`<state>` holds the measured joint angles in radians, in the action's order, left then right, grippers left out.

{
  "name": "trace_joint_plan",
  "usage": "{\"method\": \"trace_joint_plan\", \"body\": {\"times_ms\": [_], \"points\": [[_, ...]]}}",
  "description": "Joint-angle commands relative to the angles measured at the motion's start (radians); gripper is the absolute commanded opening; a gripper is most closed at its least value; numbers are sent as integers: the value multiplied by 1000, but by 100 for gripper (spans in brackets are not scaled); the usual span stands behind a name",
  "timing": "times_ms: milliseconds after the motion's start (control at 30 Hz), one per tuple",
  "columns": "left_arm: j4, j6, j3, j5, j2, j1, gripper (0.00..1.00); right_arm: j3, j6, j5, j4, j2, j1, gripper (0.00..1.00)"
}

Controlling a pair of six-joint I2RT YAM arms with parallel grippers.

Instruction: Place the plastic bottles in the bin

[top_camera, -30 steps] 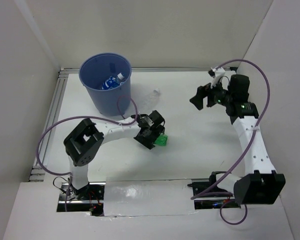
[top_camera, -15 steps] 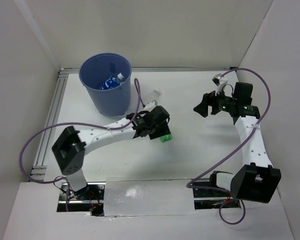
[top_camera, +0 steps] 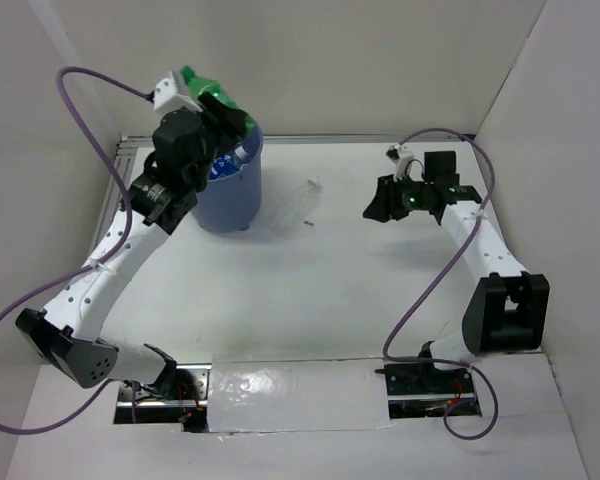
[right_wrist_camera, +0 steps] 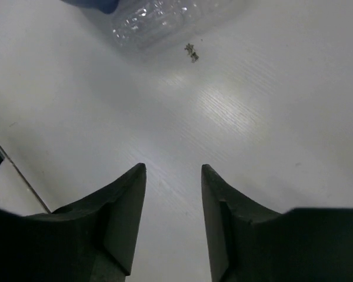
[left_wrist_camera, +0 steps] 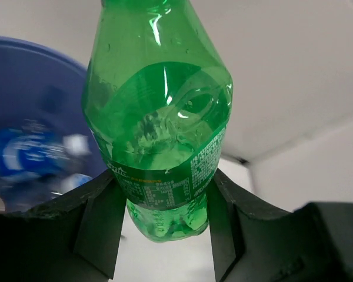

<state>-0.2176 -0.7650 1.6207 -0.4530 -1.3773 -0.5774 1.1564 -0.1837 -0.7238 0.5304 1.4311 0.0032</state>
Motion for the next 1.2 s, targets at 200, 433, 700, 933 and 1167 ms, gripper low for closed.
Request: {"method": "trace_joint_plan", "body": {"times_ms": [200,433,700,933,1167], "points": [[-60,-77,-56,25,-46,345,22,175,337,113,-150,202,80,85],[-72,-54,-12,163,-88,427,95,301,467,159,-191,399,147,95],[-37,47,-62,241,35,390,100,507,604,187,-215,624,270,95],[-22,105,-417,266,400,275,100,641,768,256,-219,813,336,96],[-164,29,-577,234,636,229,100,717,831,409,-219,926,420,100]]}}
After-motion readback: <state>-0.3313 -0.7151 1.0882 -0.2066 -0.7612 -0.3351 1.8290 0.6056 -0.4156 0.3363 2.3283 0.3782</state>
